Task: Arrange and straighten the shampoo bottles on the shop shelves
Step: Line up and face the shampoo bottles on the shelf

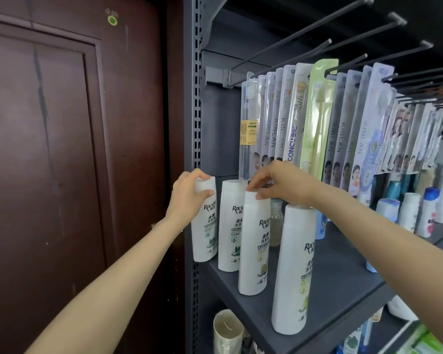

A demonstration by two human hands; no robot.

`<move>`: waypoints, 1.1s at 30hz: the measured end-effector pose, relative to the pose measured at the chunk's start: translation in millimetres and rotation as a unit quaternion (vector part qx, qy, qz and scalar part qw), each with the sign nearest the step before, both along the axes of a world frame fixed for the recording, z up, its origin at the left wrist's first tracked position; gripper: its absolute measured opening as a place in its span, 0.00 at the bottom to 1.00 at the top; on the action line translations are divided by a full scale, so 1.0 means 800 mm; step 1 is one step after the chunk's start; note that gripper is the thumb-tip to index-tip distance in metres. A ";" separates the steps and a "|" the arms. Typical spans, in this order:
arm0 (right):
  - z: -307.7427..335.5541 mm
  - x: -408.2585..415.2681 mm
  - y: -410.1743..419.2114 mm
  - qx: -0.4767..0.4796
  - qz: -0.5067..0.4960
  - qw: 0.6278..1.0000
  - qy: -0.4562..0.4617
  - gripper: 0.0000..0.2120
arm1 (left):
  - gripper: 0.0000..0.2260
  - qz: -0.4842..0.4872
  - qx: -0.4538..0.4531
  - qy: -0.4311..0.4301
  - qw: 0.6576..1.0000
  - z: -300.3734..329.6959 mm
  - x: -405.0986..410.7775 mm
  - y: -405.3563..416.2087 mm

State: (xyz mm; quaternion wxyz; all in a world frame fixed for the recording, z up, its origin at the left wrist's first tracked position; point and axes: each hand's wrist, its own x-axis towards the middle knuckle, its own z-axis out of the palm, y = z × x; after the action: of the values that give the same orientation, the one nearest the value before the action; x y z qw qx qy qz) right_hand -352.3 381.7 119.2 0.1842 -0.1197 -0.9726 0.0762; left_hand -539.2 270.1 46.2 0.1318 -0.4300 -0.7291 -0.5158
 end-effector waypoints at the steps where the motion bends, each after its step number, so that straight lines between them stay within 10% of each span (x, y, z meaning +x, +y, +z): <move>1: 0.000 0.000 -0.005 0.012 -0.003 1.000 -0.002 0.12 | 0.10 0.001 -0.001 0.001 1.000 0.002 0.001 -0.005; 7: -0.006 -0.006 -0.065 0.066 0.029 0.996 0.056 0.15 | 0.09 -0.025 0.032 0.030 0.999 0.018 0.017 -0.059; 22: -0.162 -0.056 -0.137 -0.324 0.130 0.937 -0.008 0.25 | 0.11 -0.158 0.167 -0.140 0.963 -0.009 0.033 -0.217; 33: -0.150 -0.057 -0.172 0.118 0.006 0.961 0.250 0.23 | 0.15 -0.100 0.117 -0.210 0.965 -0.064 0.016 -0.304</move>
State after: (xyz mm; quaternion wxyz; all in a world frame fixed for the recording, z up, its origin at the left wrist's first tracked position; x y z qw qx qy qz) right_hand -398.3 243.8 -0.5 0.4335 -0.0682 -0.8985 -0.0105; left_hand -526.1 26.6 -5.0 -0.0273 -0.3644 -0.6282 -0.6869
